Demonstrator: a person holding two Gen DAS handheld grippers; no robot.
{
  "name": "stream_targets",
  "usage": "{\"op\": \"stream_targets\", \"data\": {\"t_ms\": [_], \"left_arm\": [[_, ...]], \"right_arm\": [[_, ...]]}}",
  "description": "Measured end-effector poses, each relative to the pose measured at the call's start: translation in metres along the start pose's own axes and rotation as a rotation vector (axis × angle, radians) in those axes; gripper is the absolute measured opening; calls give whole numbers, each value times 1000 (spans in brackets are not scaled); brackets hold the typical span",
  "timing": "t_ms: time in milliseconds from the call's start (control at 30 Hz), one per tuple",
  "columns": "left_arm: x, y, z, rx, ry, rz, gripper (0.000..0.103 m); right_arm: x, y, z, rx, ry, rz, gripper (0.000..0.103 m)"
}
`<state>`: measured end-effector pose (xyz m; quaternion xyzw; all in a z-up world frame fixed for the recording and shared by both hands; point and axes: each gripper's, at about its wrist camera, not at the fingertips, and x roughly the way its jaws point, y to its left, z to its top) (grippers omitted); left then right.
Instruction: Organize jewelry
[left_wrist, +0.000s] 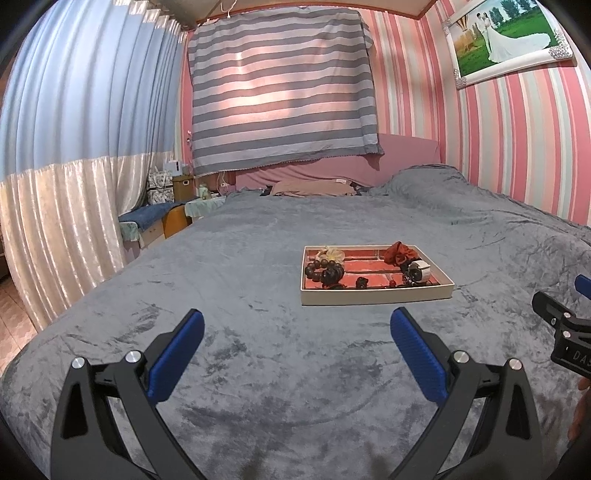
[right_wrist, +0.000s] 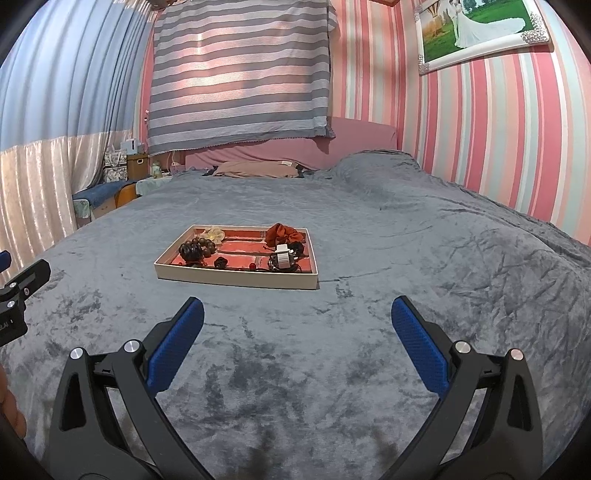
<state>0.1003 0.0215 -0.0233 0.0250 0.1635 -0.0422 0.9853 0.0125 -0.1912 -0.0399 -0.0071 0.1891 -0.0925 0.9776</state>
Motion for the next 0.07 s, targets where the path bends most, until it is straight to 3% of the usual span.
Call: {"op": "stream_targets", "data": {"t_ms": [67], "left_arm": [[-1,0,1,0,-2,-5,98]], "right_arm": [[0,0,0,1,0,0,99]]}}
